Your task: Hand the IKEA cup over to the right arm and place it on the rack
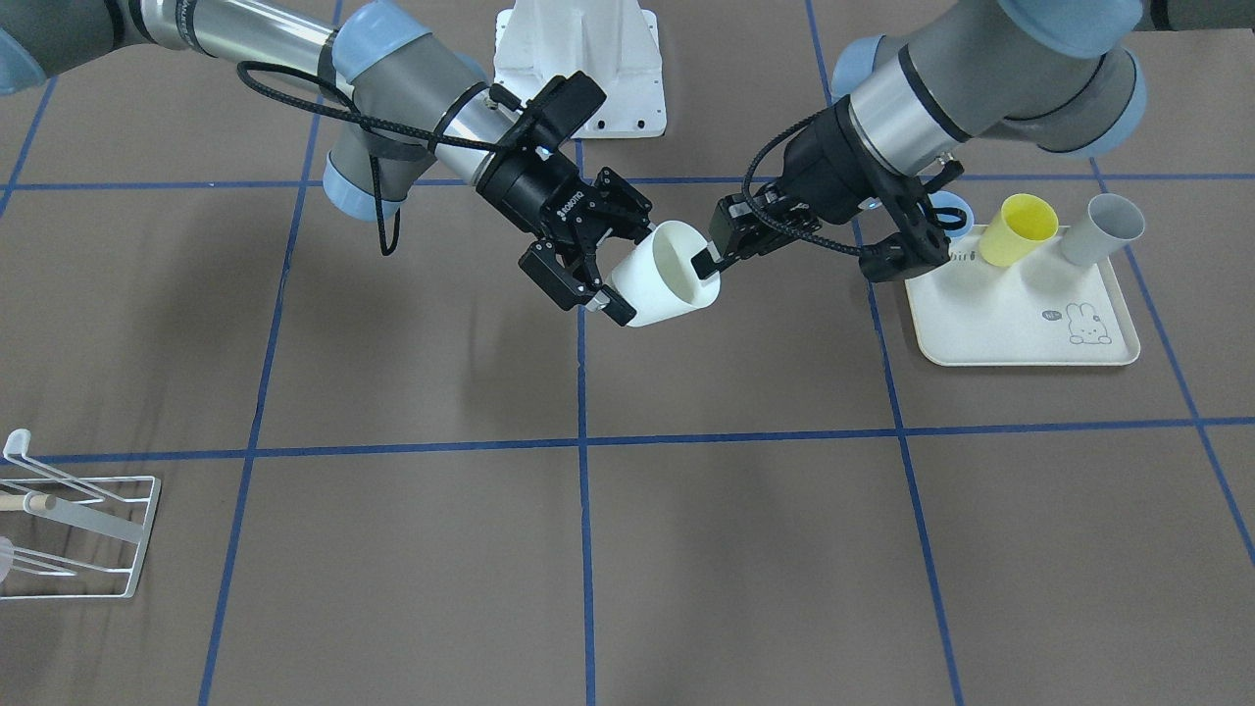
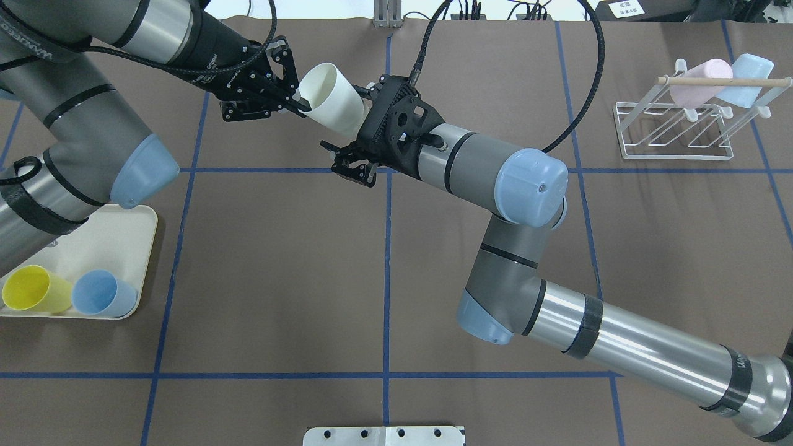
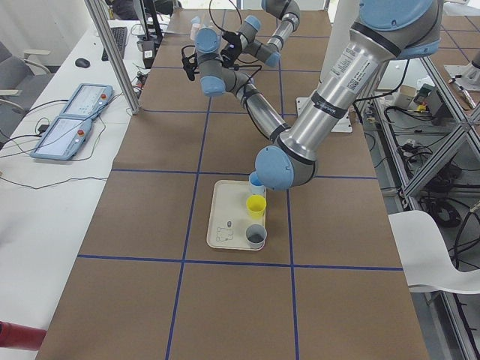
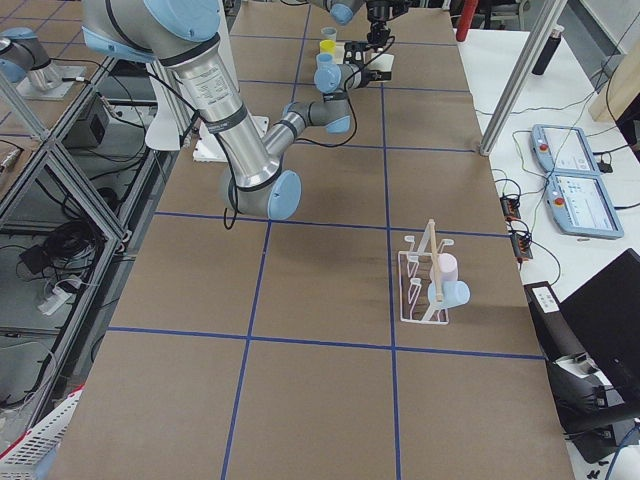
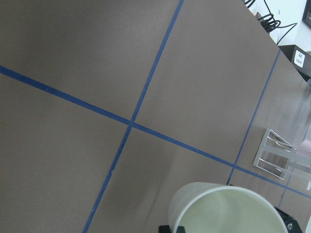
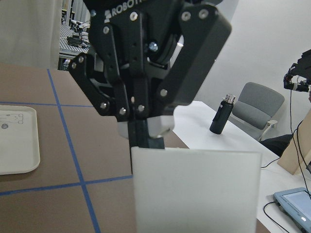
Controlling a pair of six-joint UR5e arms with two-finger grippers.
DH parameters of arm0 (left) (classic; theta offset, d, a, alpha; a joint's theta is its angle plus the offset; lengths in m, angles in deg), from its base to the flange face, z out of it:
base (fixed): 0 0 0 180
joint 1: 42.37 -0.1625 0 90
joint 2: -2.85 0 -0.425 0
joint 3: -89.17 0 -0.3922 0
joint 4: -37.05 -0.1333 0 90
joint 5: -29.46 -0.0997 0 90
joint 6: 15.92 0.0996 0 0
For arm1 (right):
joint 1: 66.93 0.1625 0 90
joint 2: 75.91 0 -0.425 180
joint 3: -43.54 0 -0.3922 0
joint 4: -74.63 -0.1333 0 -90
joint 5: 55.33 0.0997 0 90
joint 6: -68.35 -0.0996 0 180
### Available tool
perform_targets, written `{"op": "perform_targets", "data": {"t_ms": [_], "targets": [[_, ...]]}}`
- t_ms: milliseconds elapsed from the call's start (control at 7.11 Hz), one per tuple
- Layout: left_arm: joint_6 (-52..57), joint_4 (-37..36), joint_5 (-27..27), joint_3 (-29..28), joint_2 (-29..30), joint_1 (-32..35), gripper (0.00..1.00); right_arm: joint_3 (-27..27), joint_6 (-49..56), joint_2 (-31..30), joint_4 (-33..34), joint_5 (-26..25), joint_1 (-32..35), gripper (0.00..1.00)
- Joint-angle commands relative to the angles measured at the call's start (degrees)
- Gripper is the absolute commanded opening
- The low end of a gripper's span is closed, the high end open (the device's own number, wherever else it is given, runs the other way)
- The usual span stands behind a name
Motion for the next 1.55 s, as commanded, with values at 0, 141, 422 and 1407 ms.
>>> {"op": "perform_targets", "data": {"t_ms": [0, 141, 422, 1407], "targets": [[-0.01, 0.03, 0.02, 0.00, 0.23, 0.00, 0.00, -0.16, 0.19, -0.20, 0.00, -0.03, -0.02, 0.80], [0.08, 0.03, -0.06, 0.00, 0.23, 0.00, 0.00, -0.16, 0.45, -0.20, 0.00, -0.81, -0.02, 0.75], [0.34, 0.03, -0.07, 0.00, 0.32, 0.00, 0.15, -0.25, 0.89, -0.37, 0.00, -2.49, -0.37, 0.68], [12.16, 0.47, -0.67, 0.35, -3.78, 3.34, 1.00, -0.34, 1.33, -2.21, 5.84, -2.23, 2.95, 0.49]]}}
